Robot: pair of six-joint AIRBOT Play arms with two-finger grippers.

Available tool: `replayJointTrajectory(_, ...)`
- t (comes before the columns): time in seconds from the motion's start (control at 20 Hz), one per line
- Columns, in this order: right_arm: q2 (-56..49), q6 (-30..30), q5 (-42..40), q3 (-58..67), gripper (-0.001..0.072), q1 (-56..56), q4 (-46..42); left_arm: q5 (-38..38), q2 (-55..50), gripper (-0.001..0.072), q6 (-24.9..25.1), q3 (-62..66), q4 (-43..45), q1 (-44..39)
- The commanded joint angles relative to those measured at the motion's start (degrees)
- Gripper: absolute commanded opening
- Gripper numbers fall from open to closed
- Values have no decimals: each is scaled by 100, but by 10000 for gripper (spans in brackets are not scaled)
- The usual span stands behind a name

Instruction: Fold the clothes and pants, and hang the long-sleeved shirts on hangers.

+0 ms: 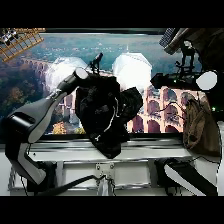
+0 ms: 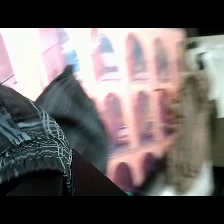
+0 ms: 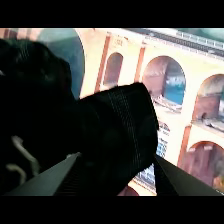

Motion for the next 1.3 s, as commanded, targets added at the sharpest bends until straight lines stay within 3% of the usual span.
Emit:
replayJointTrajectory(0.0, -4, 0, -33, -278, 526, 4, -350, -1475, 726, 10, 146, 310, -348, 533)
replayJointTrajectory(0.15, -7, 168, -608, -964, 526, 0, -494, -2225, 2321, 10, 155, 310, 1075, 1340)
replayJointTrajectory(0.4, -225, 426, -1331, -2015, 528, 0, -212, -2658, 4415, 11, -564, 306, 4409, 2321)
replayJointTrajectory(0.5, -540, 428, -1624, -2055, 528, 0, -85, -2699, 4811, 11, -833, 302, 5222, 2387)
replayJointTrajectory(0.75, -1882, 426, -1989, -1307, 529, 0, 507, -2868, 4929, 11, -837, 212, 5278, 2358)
replayJointTrajectory(1.0, -2889, 426, -1362, -98, 575, 0, 699, -2905, 4927, 11, -837, 190, 5278, 2358)
replayJointTrajectory(1.25, -3051, 664, -612, -17, 575, 66, 949, -2826, 4927, 11, -835, 190, 5278, 2358)
